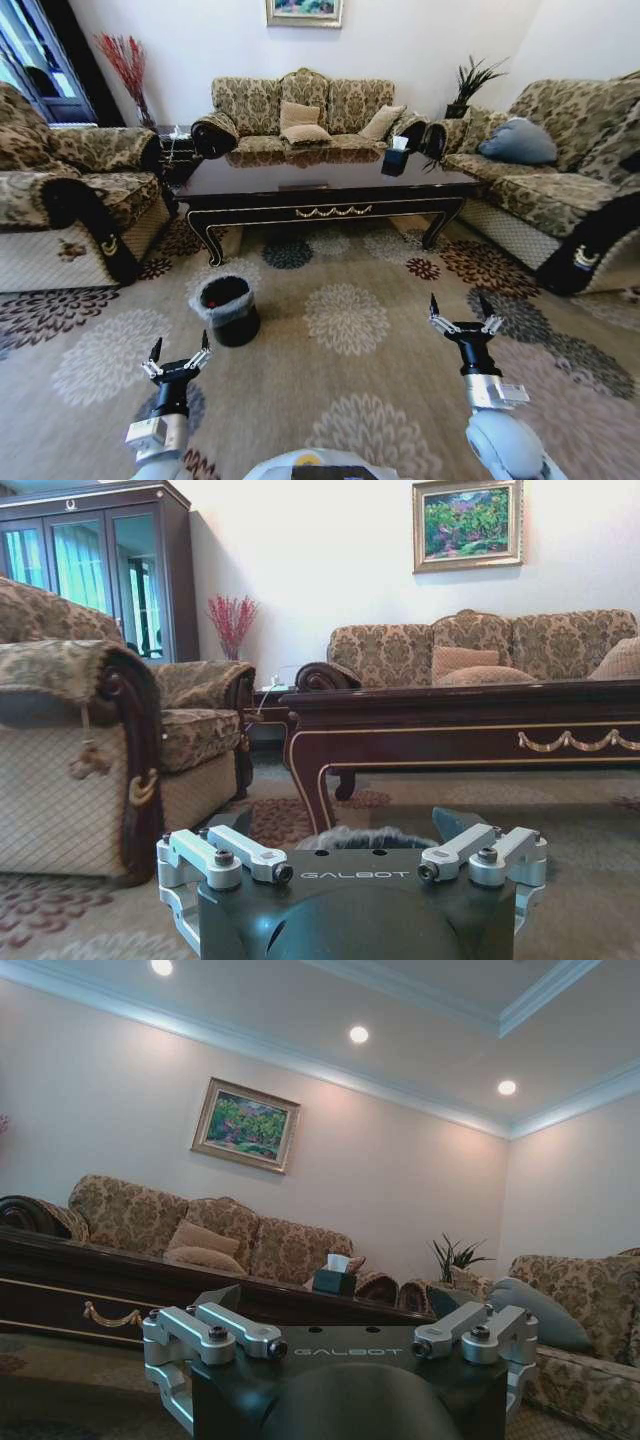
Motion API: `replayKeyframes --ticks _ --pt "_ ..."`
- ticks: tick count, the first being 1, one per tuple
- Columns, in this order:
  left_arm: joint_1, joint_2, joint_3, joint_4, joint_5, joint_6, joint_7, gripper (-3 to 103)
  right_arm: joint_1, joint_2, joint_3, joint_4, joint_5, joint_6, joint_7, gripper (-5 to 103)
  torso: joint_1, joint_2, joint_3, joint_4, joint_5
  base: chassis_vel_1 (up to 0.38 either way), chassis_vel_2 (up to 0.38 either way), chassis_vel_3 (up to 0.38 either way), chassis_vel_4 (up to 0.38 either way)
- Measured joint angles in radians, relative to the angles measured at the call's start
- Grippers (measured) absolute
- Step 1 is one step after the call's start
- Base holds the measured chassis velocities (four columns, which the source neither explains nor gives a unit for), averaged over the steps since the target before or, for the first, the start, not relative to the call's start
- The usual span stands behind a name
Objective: Move to the front of the table and pick up the trash from the floor, then place it into the trash bin.
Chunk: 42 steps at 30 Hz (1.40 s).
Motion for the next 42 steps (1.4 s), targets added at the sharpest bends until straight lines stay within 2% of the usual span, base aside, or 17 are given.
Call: replayKeyframes --ticks 2,17,19,22,29,42 --pt "0.000 0.000 0.000 0.000 0.000 0.000 0.000 100 0.000 0.000 0.000 0.000 0.000 0.000 0.000 100 0.000 0.000 0.000 -0.0001 0.0009 0.359 -0.360 -0.347 0.338" --pt "0.000 0.000 0.000 0.000 0.000 0.000 -0.001 100 0.000 0.000 0.000 0.000 0.000 0.001 0.000 100 0.000 0.000 0.000 0.0000 -0.0002 0.357 -0.363 -0.359 0.366" --pt "0.000 0.000 0.000 0.000 0.000 0.000 -0.001 100 0.000 0.000 0.000 0.000 0.000 0.001 0.000 100 0.000 0.000 0.000 -0.0003 0.0011 0.372 -0.353 -0.330 0.362" --pt "0.000 0.000 0.000 0.000 0.000 0.000 -0.001 100 0.000 0.000 0.000 0.000 0.000 0.001 0.000 100 0.000 0.000 0.000 0.0000 0.0001 0.361 -0.365 -0.350 0.370" --pt "0.000 0.000 0.000 0.000 0.000 0.000 -0.001 100 0.000 0.000 0.000 0.000 0.000 0.001 0.000 100 0.000 0.000 0.000 -0.0001 0.0004 0.312 -0.337 -0.309 0.328" --pt "0.000 0.000 0.000 0.000 0.000 0.000 -0.001 100 0.001 0.000 0.000 0.000 0.000 0.001 0.000 100 0.001 0.000 0.000 0.0002 0.0005 0.119 -0.120 -0.121 0.137"
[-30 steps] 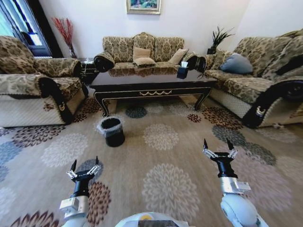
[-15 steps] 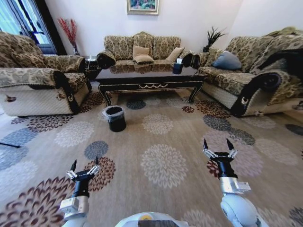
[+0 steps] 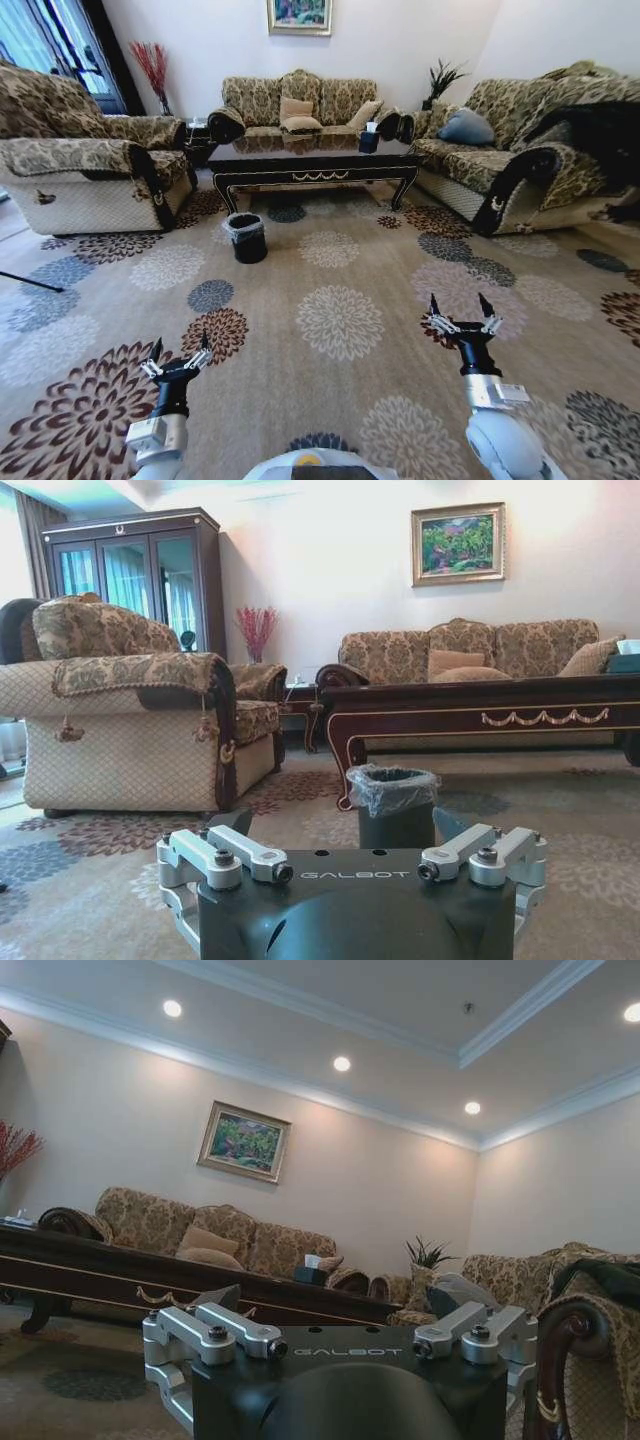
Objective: Move to the front of the table and pick up the trash from the floor, then place it into the trash bin.
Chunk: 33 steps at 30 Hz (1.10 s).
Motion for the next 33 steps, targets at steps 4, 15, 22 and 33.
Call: replayKeyframes --ticks 4,15,22,33 --pt "0.000 0.000 0.000 0.000 0.000 0.000 0.000 100 0.000 0.000 0.000 0.000 0.000 0.000 0.000 100 0.000 0.000 0.000 -0.0003 0.0000 0.196 -0.195 -0.207 0.219" --pt "0.001 0.000 0.000 0.000 0.000 0.000 0.000 100 -0.002 0.000 0.000 0.000 0.000 0.000 0.000 100 -0.001 0.001 -0.001 -0.0004 -0.0003 0.234 -0.302 -0.243 0.309" --pt "0.000 0.000 0.000 0.000 0.000 0.000 0.000 100 0.000 0.000 0.000 0.000 0.000 0.000 0.000 100 0.000 0.000 0.000 0.0000 0.0000 -0.010 0.010 0.023 -0.024" --pt "0.000 0.000 0.000 0.000 0.000 0.000 0.000 100 -0.001 0.000 0.000 0.000 0.000 0.000 0.000 100 -0.001 0.000 -0.001 -0.0004 0.0000 -0.020 0.014 0.021 -0.011"
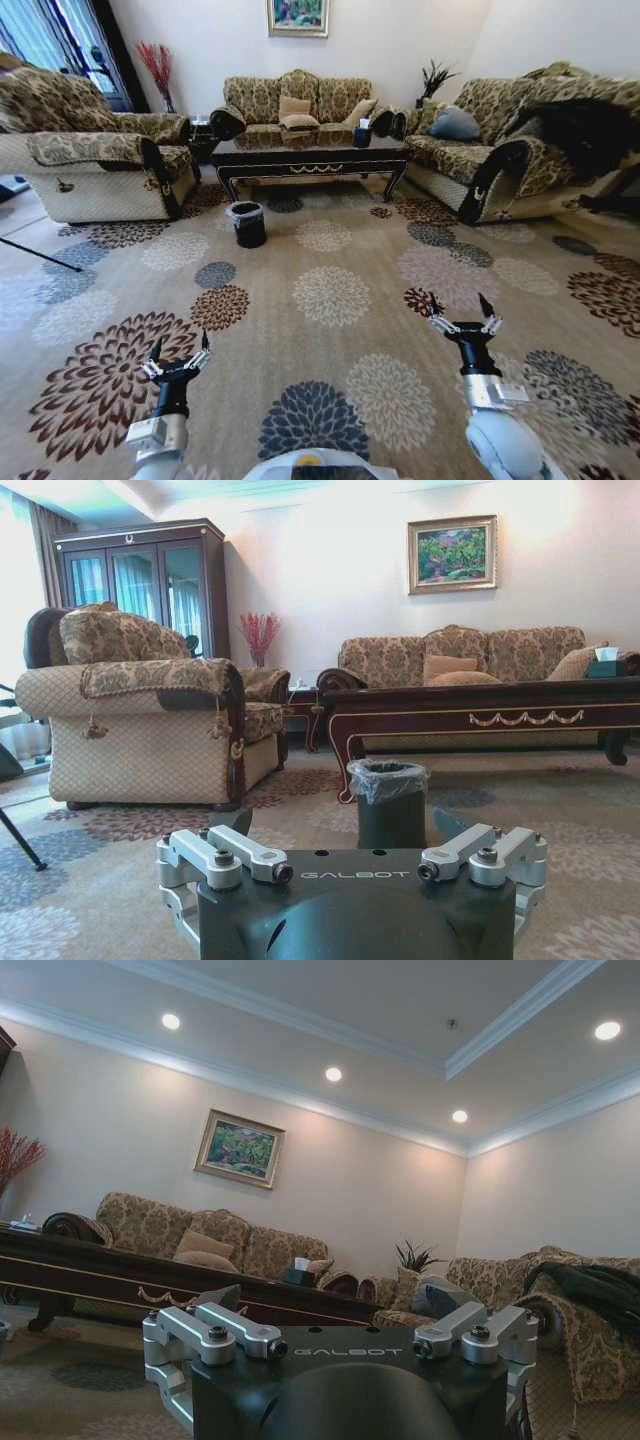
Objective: Move to the front of the table and pick up the trash from the floor, then place it into the trash bin.
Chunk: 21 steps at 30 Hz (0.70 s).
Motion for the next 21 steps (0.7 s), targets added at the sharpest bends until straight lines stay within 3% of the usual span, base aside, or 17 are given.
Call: replayKeyframes --ticks 10,21 --pt "0.000 0.000 0.000 0.000 0.000 0.000 0.000 100 0.001 0.000 0.000 0.000 0.000 0.000 0.000 100 0.001 0.000 0.001 0.0005 -0.0001 -0.127 0.113 0.146 -0.116" --pt "0.000 0.000 0.000 0.000 0.000 0.000 0.000 100 0.000 0.000 0.000 0.000 0.000 0.000 0.000 100 0.000 0.000 0.000 0.0000 0.0002 0.013 -0.002 -0.005 0.006"
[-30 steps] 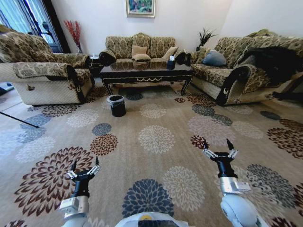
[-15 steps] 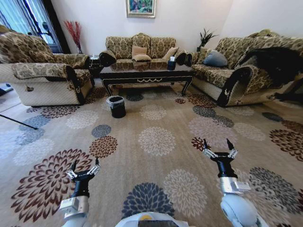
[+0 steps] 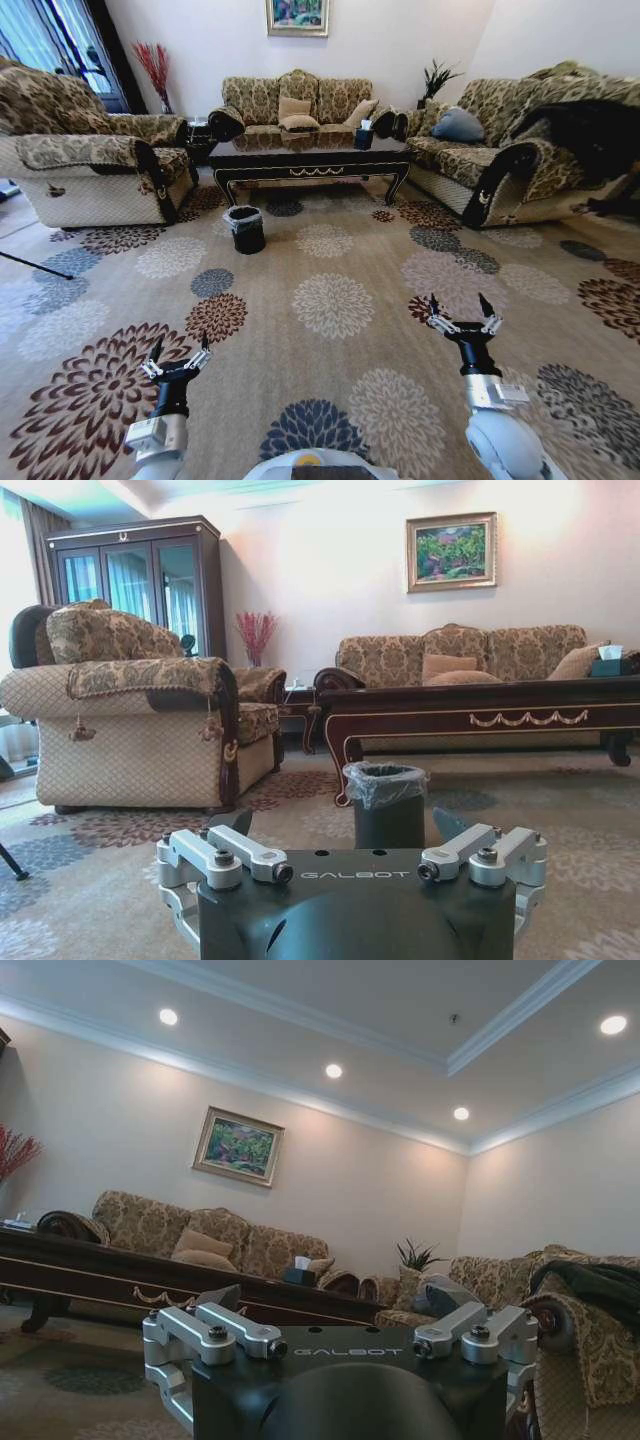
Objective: Move to the front of the table and pick up the trash from the floor, then place it into the trash bin.
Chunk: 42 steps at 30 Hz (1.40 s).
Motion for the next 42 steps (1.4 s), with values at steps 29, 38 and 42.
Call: replayKeyframes --ticks 29,38,42 --pt "0.000 0.000 0.000 0.000 0.000 0.000 0.000 100 0.000 0.000 0.000 0.000 0.000 0.000 0.000 100 0.006 0.028 0.022 0.0000 -0.0001 0.000 0.000 0.000 0.000" --pt "0.000 0.000 0.000 0.000 0.000 0.000 0.000 100 0.000 0.000 0.000 0.000 0.000 0.000 0.000 100 0.012 0.065 0.053 0.0000 -0.0001 0.000 0.000 0.000 0.000" --pt "0.000 0.000 0.000 0.000 0.000 0.000 0.000 100 0.000 0.000 0.000 0.000 0.000 0.000 0.000 100 0.015 0.083 0.068 0.0000 -0.0002 0.000 0.000 0.000 0.000"
